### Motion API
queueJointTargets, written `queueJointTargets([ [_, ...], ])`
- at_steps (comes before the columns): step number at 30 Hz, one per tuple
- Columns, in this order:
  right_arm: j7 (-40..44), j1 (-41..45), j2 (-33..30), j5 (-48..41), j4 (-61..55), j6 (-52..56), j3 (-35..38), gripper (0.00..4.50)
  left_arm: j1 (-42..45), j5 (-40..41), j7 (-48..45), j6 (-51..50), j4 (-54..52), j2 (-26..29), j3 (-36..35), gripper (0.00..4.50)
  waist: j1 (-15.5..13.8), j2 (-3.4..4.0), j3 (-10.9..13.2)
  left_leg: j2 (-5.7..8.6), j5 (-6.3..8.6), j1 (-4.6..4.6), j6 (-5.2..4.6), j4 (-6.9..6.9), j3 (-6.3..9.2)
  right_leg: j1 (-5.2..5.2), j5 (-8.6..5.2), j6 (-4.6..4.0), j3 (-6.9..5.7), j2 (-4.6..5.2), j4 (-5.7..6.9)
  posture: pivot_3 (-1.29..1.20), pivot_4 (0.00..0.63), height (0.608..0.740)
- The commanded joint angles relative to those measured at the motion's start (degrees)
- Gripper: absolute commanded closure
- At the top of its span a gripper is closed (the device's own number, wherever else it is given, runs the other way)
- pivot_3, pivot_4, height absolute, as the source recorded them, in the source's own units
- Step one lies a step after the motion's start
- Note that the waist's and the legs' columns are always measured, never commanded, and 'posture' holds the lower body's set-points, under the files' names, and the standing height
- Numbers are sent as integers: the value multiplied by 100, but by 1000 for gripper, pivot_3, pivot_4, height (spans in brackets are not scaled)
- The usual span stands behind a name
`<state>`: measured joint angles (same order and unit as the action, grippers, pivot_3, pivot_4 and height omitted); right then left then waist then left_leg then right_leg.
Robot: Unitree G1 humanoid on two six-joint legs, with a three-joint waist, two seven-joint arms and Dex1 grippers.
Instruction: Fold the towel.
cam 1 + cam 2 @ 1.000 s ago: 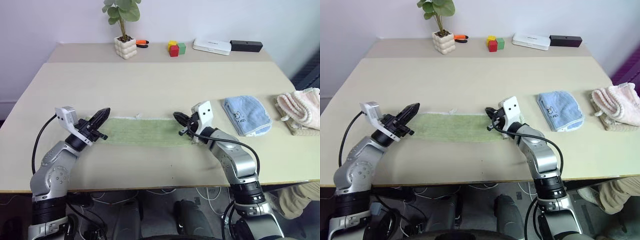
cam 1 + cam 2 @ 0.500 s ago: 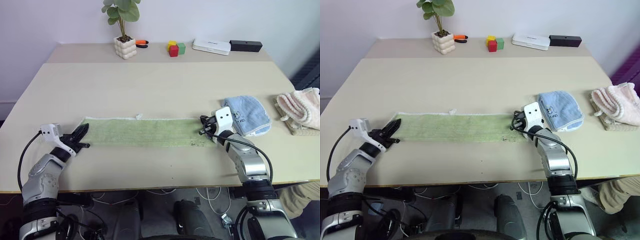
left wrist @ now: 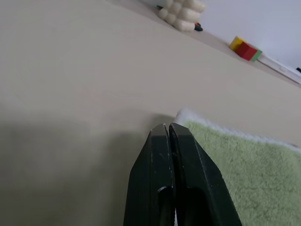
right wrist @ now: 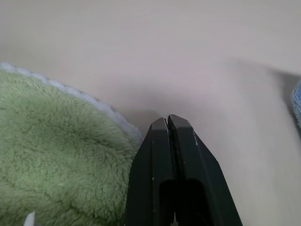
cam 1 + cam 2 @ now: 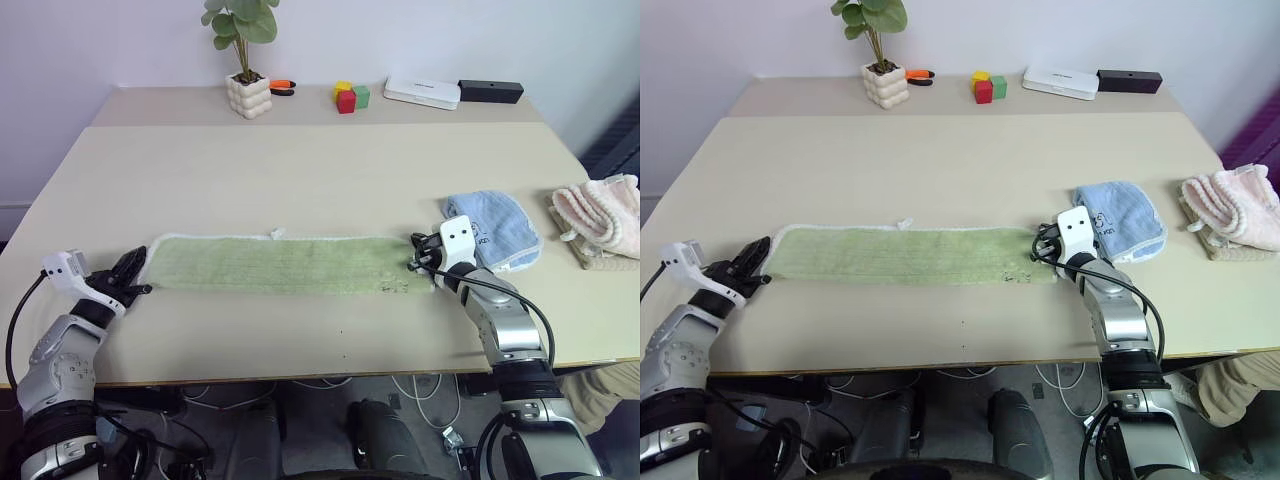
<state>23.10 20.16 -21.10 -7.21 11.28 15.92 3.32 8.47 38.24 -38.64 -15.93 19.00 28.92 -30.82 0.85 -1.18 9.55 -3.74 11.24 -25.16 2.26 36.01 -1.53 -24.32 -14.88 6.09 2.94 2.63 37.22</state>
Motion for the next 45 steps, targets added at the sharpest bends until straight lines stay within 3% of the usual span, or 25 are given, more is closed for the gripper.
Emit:
queueJointTargets([
  [1,227,312,-31,-396,-459,102,228,4500,-45,101,-221,99,-348,127,-129,4461,3,0,0,0,0,0,0,0,0,0,0,-1,0,0,0,0,150,740],
  [2,270,391,-87,-441,-542,154,257,4500,-32,255,-233,-61,-509,109,-143,4461,-2,0,0,0,0,0,0,-1,0,0,-1,-2,0,0,0,0,150,740],
  [5,651,601,-296,-841,-857,456,428,3651,-19,584,-640,-378,-1012,239,-66,3596,-20,-1,1,-1,0,-4,0,3,0,-1,-2,-4,0,1,0,0,150,740],
  [12,967,352,-678,-1806,-1814,1717,855,105,26,877,-1349,-1001,-1768,778,205,51,-11,-1,1,0,0,-5,0,-3,0,-1,-5,-10,0,4,-6,0,150,740],
  [17,729,-26,-738,-2355,-2399,2448,1303,44,241,768,-1816,-952,-1519,930,377,17,-5,1,1,0,0,-5,0,-3,-1,-3,-7,-13,1,3,-7,0,150,740],
  [21,11,-272,-363,-3176,-2889,3409,1893,44,540,535,-2034,-768,-1114,854,625,17,-19,0,1,0,0,-6,0,-1,0,-3,-7,-13,0,2,-7,0,150,740],
  [26,-1561,-866,811,-5152,-3793,4422,2756,44,924,372,-2663,-420,-745,740,945,17,-15,0,1,-1,1,-9,0,-6,2,-5,-6,-12,-1,2,-7,0,150,740],
  [31,-3475,-1556,1200,-7057,-4026,4365,3235,44,1238,410,-3382,-567,-481,799,1219,17,-18,0,1,-1,0,-13,-1,-1,1,-4,-7,-13,0,5,-11,0,150,740],
  [37,-4913,-2724,890,-8829,-4491,3781,2728,44,1291,347,-4341,-1042,-362,1255,1637,17,40,0,1,-3,1,-11,-1,-6,2,-5,-9,-16,1,4,-13,0,150,740],
  [45,-5644,-3079,741,-9723,-4589,2635,1893,44,1321,55,-5076,-1138,-162,1843,1921,17,44,0,1,-8,1,-10,-3,-10,4,-6,-21,-36,1,4,-16,0,150,740],
])
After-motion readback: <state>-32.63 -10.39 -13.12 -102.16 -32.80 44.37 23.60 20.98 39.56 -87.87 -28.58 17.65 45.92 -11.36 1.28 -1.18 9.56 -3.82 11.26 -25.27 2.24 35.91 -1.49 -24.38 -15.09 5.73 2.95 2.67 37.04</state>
